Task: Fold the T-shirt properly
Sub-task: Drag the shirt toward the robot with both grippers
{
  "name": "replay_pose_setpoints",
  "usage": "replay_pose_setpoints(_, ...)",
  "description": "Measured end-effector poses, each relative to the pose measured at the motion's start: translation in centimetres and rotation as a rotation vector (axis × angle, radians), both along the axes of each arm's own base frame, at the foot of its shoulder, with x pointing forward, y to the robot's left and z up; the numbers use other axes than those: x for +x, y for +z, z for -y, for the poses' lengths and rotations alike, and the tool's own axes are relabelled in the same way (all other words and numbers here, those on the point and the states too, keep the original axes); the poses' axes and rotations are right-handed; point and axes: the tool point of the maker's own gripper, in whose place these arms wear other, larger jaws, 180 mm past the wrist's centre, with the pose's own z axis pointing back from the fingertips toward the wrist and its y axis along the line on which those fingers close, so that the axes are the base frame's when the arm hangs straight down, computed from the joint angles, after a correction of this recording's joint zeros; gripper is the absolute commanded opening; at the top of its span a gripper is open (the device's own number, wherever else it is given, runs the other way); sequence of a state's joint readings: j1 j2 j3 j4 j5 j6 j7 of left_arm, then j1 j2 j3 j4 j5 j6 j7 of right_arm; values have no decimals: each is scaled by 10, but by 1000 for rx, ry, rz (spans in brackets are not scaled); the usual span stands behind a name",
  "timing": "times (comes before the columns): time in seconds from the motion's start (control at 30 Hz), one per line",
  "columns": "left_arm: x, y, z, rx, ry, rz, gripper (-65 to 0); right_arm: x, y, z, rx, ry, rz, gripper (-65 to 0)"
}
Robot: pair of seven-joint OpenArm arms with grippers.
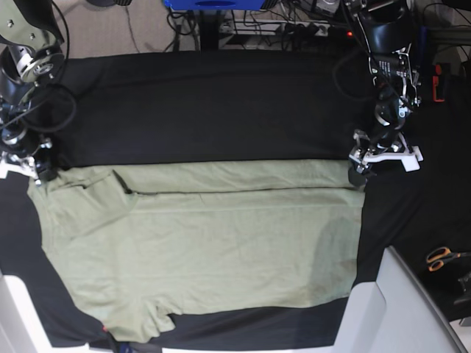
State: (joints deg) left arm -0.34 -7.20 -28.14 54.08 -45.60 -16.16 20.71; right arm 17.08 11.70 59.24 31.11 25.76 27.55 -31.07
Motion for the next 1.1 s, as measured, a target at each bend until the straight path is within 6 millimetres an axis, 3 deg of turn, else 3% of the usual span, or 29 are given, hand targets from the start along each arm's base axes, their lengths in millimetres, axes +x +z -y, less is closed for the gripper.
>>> replay_pose_setpoints(0.3,14,1,15,8,-30,-3,-278,0,0,0,0,0,1,-650)
replay_pose_setpoints(0.37,16,1,17,18,-39,-5,-303,0,0,0,0,1,0,-650)
replay_pose_setpoints(0.43,16,-3,20,18,-45,-19,-425,0,0,1,-1,0,1,-650)
replay_pose_setpoints(0.5,12,-11,20,5,-35,-39,-619,0,0,1,0,2,-1,-650)
replay_pose_setpoints(0.53,9,-14,21,-2,-33,-51,-650,0,0,1,-1,3,-1,-650)
replay_pose_setpoints(0.73,16,-10,23,5,-60,-57,-650,0,1,1,-3,6,-1,-650)
replay_pose_setpoints(0.87,-9,-8,26,28,-123,-92,-650,-9,2,1,-6,53,-29,-650)
replay_pose_setpoints(1.1,-47,-4,13,90,-167,-156,-650,-47,13,5,-115,193,-105,-650)
